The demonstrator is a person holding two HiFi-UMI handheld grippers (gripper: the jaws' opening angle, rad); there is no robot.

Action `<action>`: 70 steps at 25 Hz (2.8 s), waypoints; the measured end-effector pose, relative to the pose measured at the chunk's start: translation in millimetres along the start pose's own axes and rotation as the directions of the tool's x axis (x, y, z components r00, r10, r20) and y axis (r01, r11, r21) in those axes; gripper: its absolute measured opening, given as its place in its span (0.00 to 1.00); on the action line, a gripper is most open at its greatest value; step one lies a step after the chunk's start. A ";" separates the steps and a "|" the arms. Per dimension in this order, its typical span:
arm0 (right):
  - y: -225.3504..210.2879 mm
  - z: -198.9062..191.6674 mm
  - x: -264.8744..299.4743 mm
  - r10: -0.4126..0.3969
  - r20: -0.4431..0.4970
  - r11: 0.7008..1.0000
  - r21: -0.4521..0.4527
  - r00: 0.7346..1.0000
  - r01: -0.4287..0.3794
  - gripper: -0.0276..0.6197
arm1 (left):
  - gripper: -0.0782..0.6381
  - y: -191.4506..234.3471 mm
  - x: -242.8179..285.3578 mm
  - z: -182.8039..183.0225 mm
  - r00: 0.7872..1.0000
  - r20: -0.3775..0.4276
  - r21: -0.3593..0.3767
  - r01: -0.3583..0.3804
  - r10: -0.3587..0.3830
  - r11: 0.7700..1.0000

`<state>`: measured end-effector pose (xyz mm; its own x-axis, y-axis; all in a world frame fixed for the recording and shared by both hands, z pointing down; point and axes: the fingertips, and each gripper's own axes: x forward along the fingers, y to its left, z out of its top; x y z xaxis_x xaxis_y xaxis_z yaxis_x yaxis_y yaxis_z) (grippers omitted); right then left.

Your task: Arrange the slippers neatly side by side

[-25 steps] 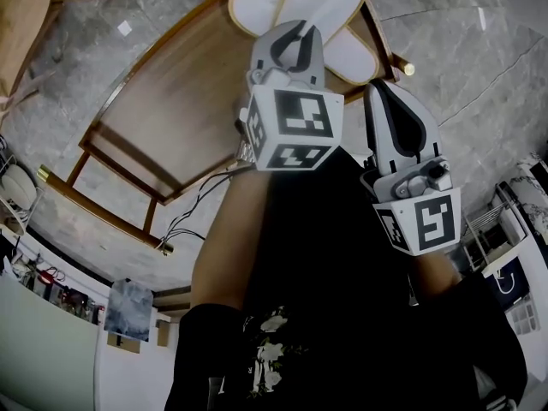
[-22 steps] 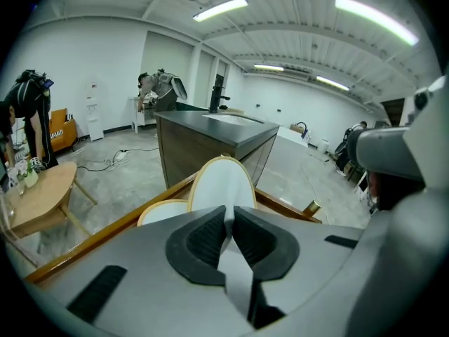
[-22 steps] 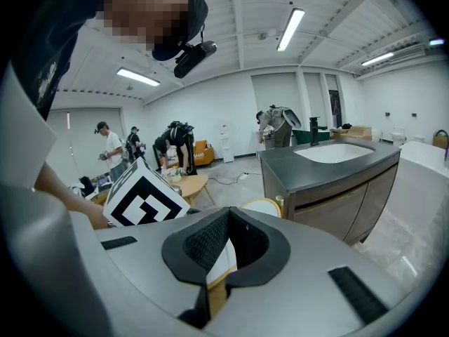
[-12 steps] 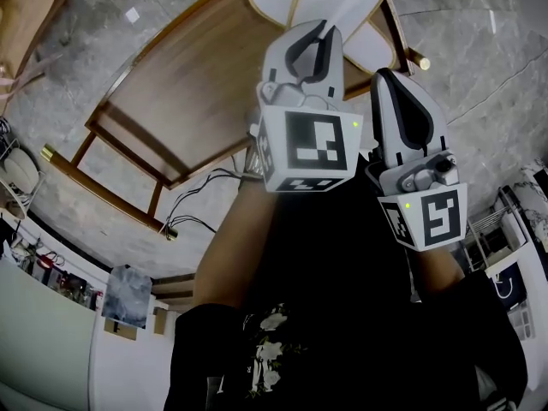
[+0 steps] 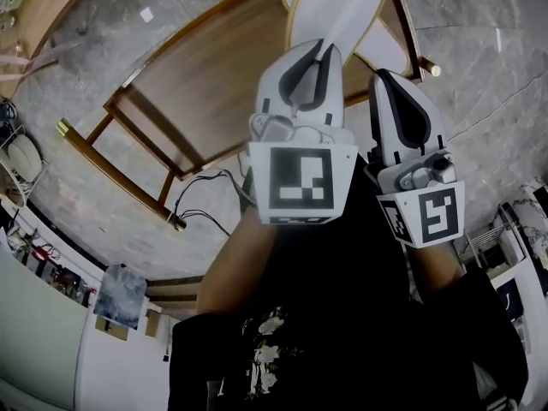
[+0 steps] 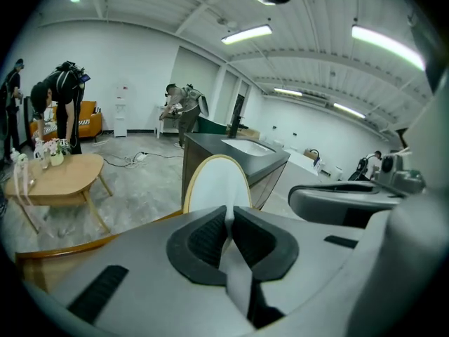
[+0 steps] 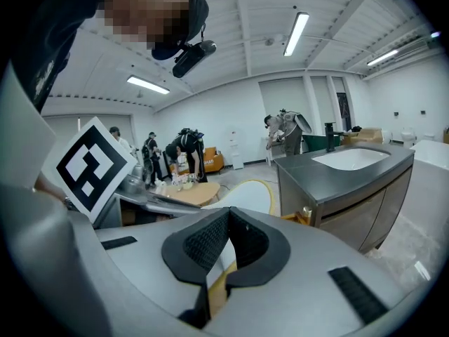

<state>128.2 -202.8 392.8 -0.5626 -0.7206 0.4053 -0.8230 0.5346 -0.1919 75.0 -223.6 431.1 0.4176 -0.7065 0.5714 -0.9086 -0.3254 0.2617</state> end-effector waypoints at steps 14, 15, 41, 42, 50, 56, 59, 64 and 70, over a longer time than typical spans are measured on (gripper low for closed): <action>41.7 0.4 6.8 0.061 0.000 0.997 -0.050 0.998 -0.061 0.04 | 0.13 49.8 -63.6 -28.7 0.990 0.031 -0.183 -0.130 0.138 0.974; 45.8 -0.2 8.9 0.070 -0.003 0.996 -0.054 0.998 -0.070 0.04 | 0.13 55.6 -68.2 -32.0 0.988 0.029 -0.190 -0.146 0.154 0.971; 113.0 -11.7 30.1 0.162 -0.119 0.965 -0.188 0.980 -0.183 0.04 | 0.13 155.5 -103.8 -135.0 0.930 -0.103 -0.472 -0.357 0.352 0.806; 110.7 -12.0 28.2 0.154 -0.123 0.966 -0.189 0.980 -0.175 0.04 | 0.13 155.8 -100.9 -137.4 0.931 -0.108 -0.477 -0.357 0.350 0.803; 108.7 -11.8 14.1 0.134 -0.105 0.974 -0.167 0.985 -0.151 0.04 | 0.13 160.6 -87.9 -136.2 0.924 -0.105 -0.457 -0.373 0.367 0.808; 109.5 -6.5 8.3 0.110 -0.083 0.978 -0.167 0.990 -0.123 0.04 | 0.13 160.0 -85.5 -144.7 0.940 -0.105 -0.482 -0.334 0.326 0.810; 105.5 -4.8 2.5 0.091 -0.079 0.981 -0.167 0.993 -0.103 0.04 | 0.13 160.2 -84.0 -149.3 0.941 -0.115 -0.481 -0.334 0.319 0.811; 105.9 -4.9 -5.1 0.070 -0.080 0.981 -0.177 0.994 -0.084 0.04 | 0.13 161.6 -81.1 -158.1 0.945 -0.132 -0.498 -0.326 0.301 0.804; 99.5 15.3 -10.1 0.058 -0.040 0.978 -0.200 0.998 -0.065 0.04 | 0.19 164.1 -79.7 -163.2 0.949 -0.139 -0.519 -0.312 0.282 0.796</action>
<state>50.8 -149.1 355.9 -0.6057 -0.6702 0.4290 -0.7525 0.6577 -0.0350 -107.6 -118.2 555.4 0.1405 -0.6753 0.7241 -0.8539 0.2875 0.4338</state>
